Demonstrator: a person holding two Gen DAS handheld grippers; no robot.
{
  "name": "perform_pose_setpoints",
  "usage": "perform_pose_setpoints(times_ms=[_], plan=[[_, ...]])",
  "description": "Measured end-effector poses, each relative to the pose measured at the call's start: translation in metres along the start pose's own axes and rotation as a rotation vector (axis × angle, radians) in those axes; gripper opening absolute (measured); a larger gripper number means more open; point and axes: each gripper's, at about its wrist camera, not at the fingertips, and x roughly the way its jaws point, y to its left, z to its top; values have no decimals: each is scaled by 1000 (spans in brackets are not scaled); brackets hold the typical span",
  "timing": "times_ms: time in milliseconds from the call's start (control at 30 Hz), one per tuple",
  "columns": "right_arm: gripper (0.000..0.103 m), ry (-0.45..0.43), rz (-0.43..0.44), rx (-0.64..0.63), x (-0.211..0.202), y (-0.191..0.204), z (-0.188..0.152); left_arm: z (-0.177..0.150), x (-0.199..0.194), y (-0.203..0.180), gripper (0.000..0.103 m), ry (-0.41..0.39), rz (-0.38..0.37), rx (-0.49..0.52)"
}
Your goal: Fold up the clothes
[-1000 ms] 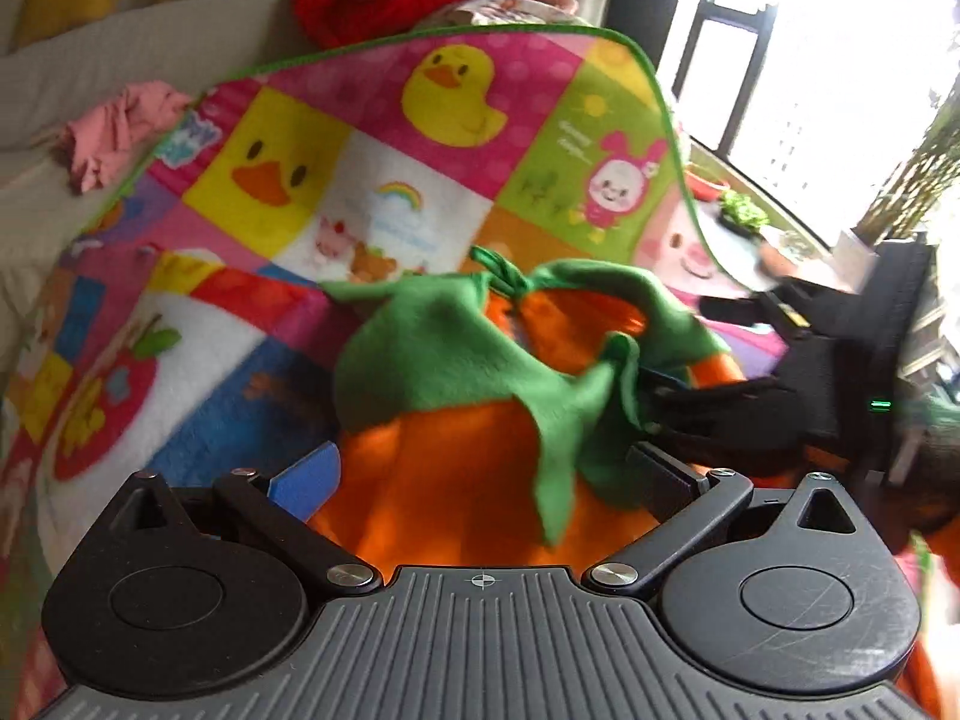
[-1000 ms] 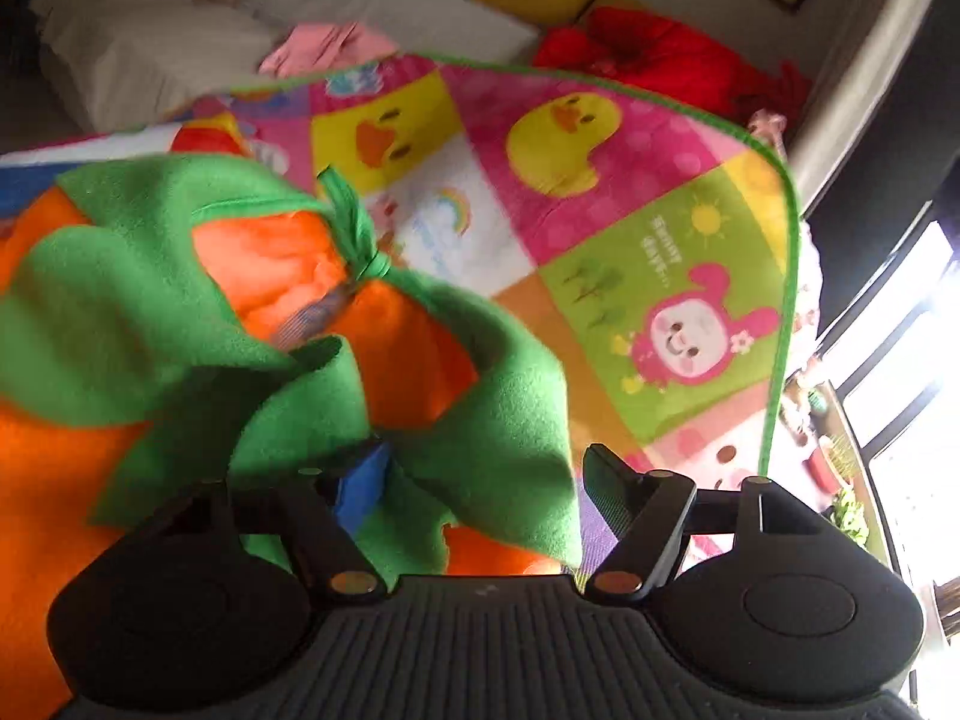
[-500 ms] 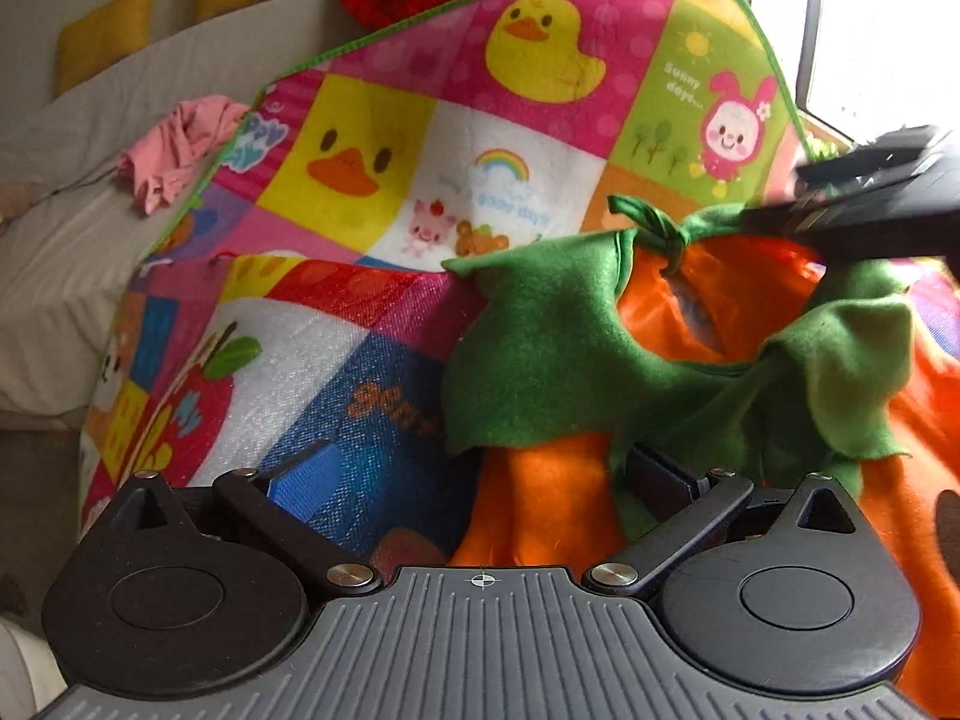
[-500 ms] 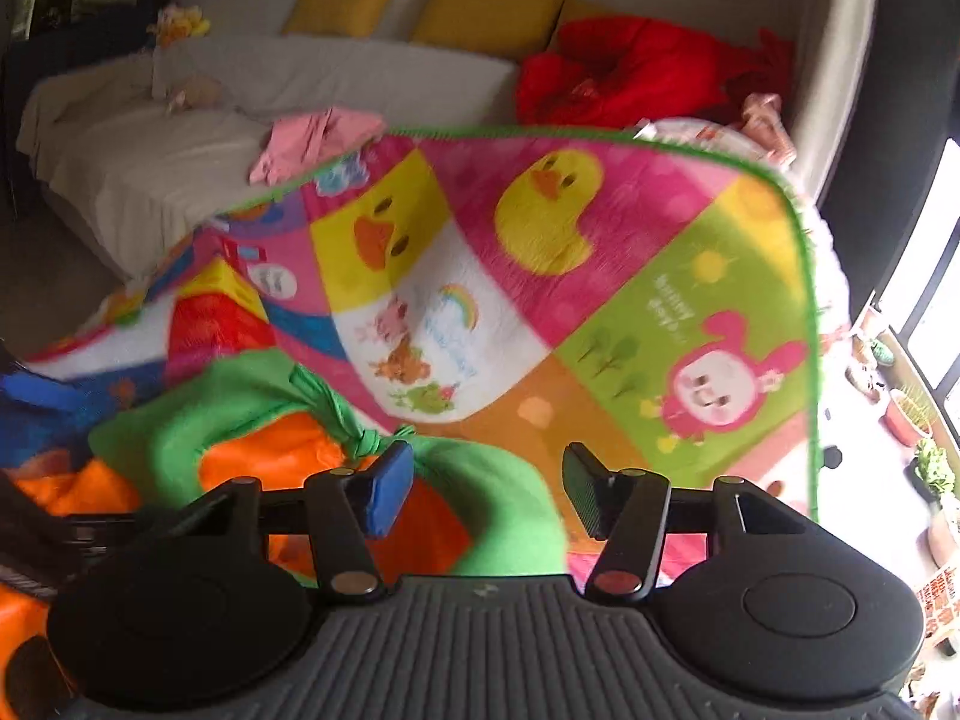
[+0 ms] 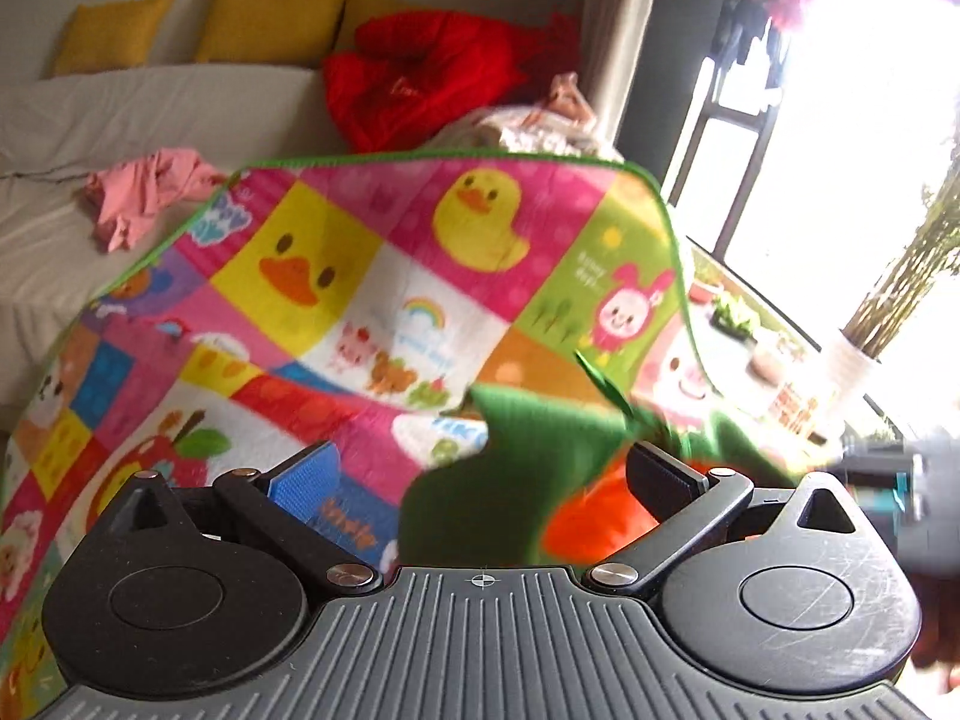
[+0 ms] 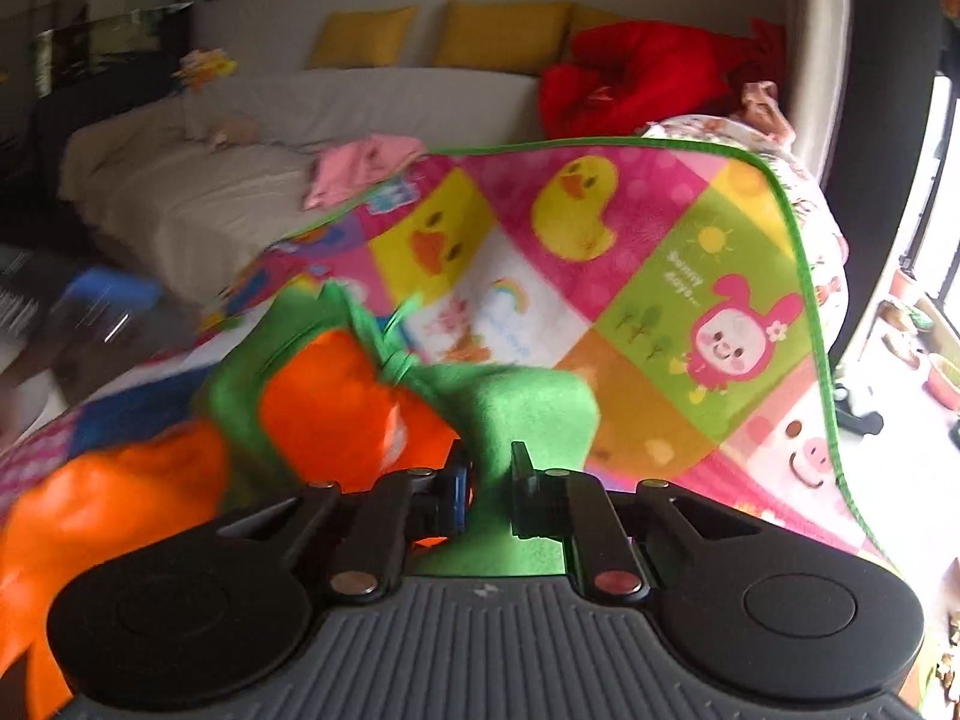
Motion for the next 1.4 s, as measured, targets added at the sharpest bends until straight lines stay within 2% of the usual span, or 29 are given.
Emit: perform_pose_setpoints(times_ms=[133,233,267,333,467,533,600,767,833,1000,1067,1167,1267,1333,1400], plan=[[12,102,45,-40,-10,24,-40,-16,9,-11,103,61,22,56],[15,126,51,-69,-17,33,-61,-28,16,-20,103,107,38,99],[20,117,57,-67,-22,32,-62,-33,19,-21,103,123,45,113],[21,81,73,-52,-37,27,-61,-43,25,-20,103,157,61,139],[22,-66,86,18,-62,14,-34,-60,35,-19,103,207,85,169],[22,-94,103,46,-56,12,-23,-62,36,-20,103,209,90,166],[22,-77,123,49,-36,16,-20,-63,34,-19,103,209,96,162],[22,92,97,23,24,28,-49,-69,39,-12,103,251,87,106],[22,94,104,55,29,25,-61,-71,41,-9,103,252,76,83],[23,92,109,91,23,21,-68,-69,41,-7,103,269,59,84],[23,83,111,100,22,21,-71,-69,39,-3,103,260,35,77],[24,71,115,116,23,20,-74,-63,27,5,103,234,26,2],[24,64,120,131,22,18,-76,-48,-12,7,103,75,23,-71],[24,59,122,135,21,18,-78,-38,-36,3,103,-1,-30,-97],[24,54,119,138,21,18,-79,-38,-40,-7,102,10,-98,-99]])
